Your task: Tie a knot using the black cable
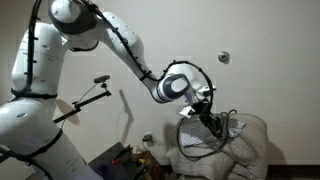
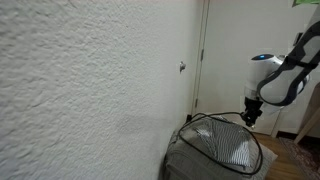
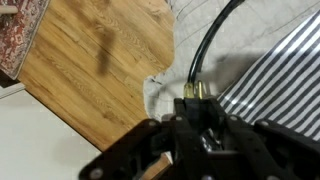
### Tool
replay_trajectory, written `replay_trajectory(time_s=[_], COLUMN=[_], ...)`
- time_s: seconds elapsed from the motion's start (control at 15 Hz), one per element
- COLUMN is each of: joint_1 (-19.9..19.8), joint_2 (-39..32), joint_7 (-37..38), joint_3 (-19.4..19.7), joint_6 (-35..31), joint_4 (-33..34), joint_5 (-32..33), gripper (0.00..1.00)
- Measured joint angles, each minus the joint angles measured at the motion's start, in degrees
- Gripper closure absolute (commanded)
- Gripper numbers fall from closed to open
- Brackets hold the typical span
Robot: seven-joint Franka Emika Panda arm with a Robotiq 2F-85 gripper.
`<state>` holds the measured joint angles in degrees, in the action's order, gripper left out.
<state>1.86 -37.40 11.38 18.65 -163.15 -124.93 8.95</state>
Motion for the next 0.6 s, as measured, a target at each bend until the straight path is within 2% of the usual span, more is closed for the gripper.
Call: replay_trajectory(time_s=[0.2, 0.47, 0.53, 0.6], joint_1=[-2.9, -3.0, -3.0, -3.0], joint_2=[-2.5, -2.9, -2.9, -2.9], joint_7=[-1.0, -1.0, -1.0, -1.0], joint_3=[-3.1, -3.2, -3.2, -3.2], joint_6=[0.3, 0.4, 0.4, 0.4], joint_4=[2.2, 2.9, 2.9, 2.9], joint_5=[-1.3, -1.3, -1.3, -1.3], gripper=[0.72, 0.72, 0.93, 0.93])
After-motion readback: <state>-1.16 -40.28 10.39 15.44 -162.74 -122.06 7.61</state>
